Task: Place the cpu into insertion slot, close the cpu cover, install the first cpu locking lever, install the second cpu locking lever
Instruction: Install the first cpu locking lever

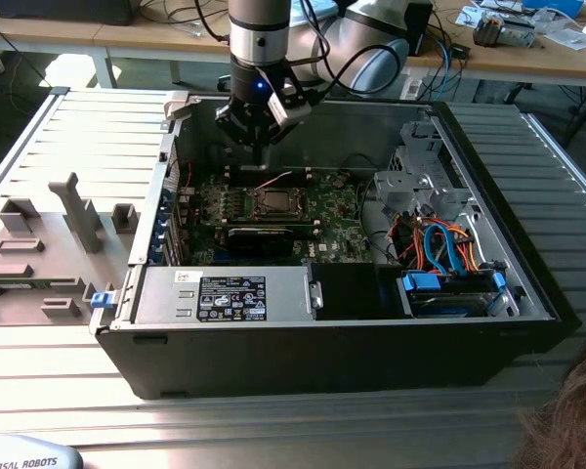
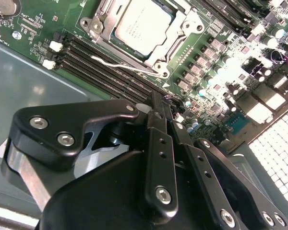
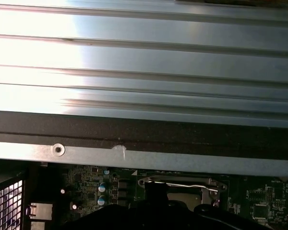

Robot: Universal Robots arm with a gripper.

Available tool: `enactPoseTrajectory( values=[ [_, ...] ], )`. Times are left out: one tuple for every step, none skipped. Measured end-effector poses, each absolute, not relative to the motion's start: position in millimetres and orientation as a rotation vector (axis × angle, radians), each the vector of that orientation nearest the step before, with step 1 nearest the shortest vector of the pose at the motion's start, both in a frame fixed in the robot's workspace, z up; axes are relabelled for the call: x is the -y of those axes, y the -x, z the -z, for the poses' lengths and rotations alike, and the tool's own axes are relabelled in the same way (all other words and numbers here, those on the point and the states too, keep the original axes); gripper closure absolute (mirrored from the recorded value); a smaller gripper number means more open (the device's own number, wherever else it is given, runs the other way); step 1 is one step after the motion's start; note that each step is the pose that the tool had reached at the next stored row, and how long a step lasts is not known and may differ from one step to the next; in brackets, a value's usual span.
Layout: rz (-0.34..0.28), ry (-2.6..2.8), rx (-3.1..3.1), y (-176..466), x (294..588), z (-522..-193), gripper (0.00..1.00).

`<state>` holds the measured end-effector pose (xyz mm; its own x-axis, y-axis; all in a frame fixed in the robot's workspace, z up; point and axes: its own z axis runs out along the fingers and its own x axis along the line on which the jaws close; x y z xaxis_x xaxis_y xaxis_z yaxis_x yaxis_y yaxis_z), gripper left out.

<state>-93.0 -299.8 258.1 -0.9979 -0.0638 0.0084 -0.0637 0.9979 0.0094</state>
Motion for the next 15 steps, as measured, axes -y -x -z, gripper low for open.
enactPoseTrajectory(
  values=[
    [0.014, -0.1, 3.131, 92.4, 299.8, -257.8, 0.89],
    [0.014, -0.1, 3.131, 92.2, 299.8, -257.7, 0.89],
    [0.014, -0.1, 3.131, 92.1, 299.8, -257.6, 0.89],
    [0.014, -0.1, 3.131, 91.8, 299.8, -257.4, 0.89],
    [0.014, -0.1, 3.131, 91.6, 299.8, -257.3, 0.89],
    [0.014, -0.1, 3.131, 91.4, 299.8, -257.2, 0.89],
    [0.014, -0.1, 3.131, 91.2, 299.8, -257.1, 0.89],
    [0.014, -0.1, 3.131, 90.9, 299.8, -256.9, 0.89],
    [0.014, -0.1, 3.131, 90.8, 299.8, -256.8, 0.89],
    [0.014, -0.1, 3.131, 90.7, 299.8, -256.7, 0.89],
    [0.014, -0.1, 3.131, 90.5, 299.8, -256.7, 0.89],
    [0.014, -0.1, 3.131, 90.3, 299.8, -256.6, 0.89],
    [0.014, -0.1, 3.131, 90.1, 299.8, -256.5, 0.89],
    [0.014, -0.1, 3.131, 89.9, 299.8, -256.4, 0.89],
    [0.014, -0.1, 3.131, 89.4, 299.8, -256.2, 0.89]
  ],
)
